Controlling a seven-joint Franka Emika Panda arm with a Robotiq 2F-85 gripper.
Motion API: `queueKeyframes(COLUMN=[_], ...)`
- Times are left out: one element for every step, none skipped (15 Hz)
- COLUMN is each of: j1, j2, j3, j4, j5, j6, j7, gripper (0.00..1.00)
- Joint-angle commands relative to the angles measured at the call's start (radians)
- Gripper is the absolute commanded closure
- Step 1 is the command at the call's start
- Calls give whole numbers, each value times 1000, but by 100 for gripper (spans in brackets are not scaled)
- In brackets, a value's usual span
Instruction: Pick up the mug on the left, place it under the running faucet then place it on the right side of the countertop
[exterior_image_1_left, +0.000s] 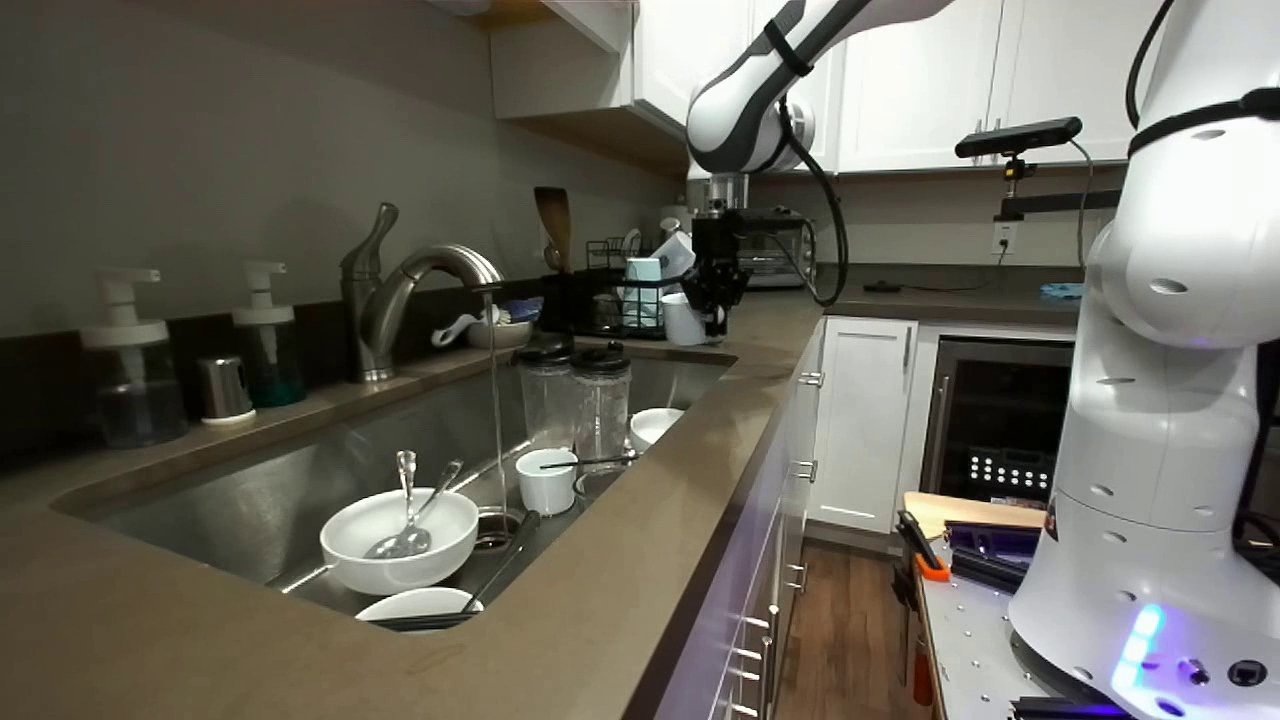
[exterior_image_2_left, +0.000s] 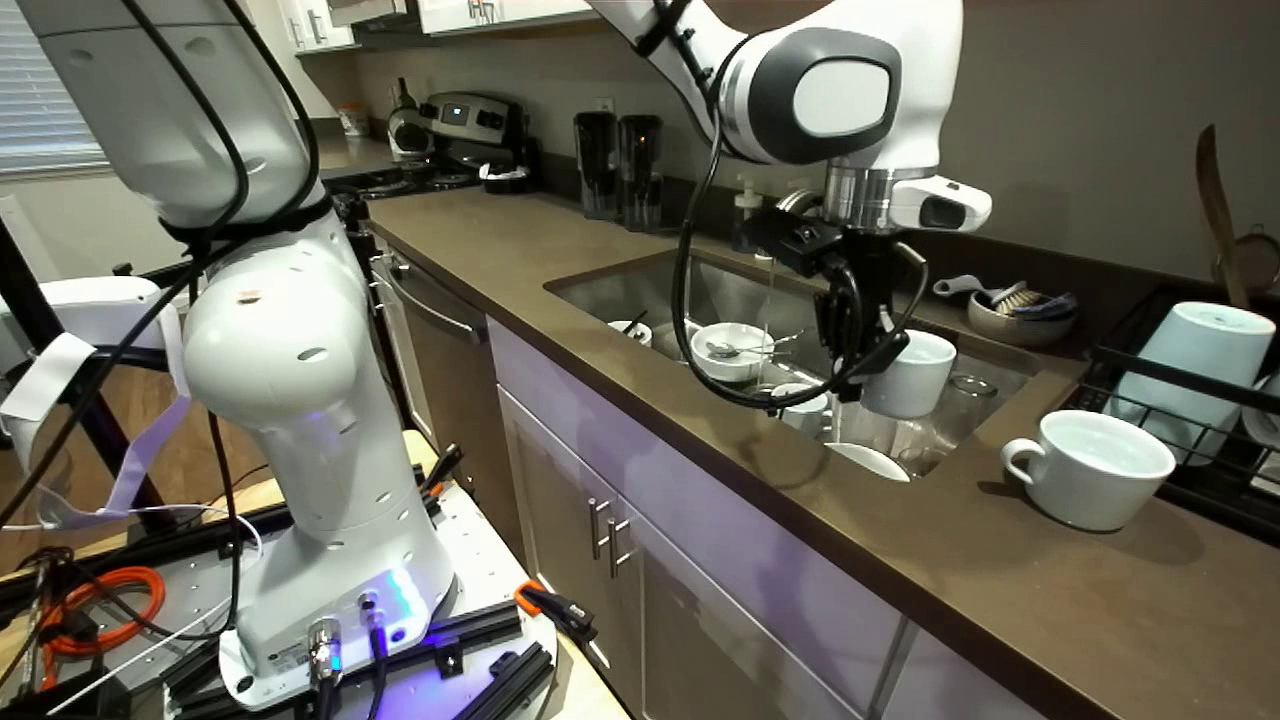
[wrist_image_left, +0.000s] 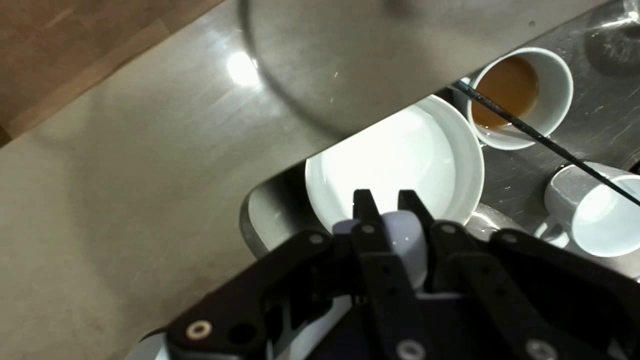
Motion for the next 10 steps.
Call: queueKeyframes(j1=[-12, -13, -12, -12, -12, -12, -3, 5, 11, 16], j2=[1, 1, 1, 1, 1, 1, 1, 4, 7, 8], j3=[8, 7, 7, 8, 8, 8, 19, 33, 43, 55], j4=[1, 1, 1, 1, 1, 1, -6, -15, -17, -22], j5=[1, 1, 1, 1, 1, 1, -2, -13, -13, -16], j6=[-2, -2, -2, -2, -2, -2, 0, 6, 8, 12], j7=[-1, -1, -1, -1, -1, -1, 18, 58, 77, 107], gripper=[84, 84, 84, 84, 84, 96, 96, 96, 96, 96])
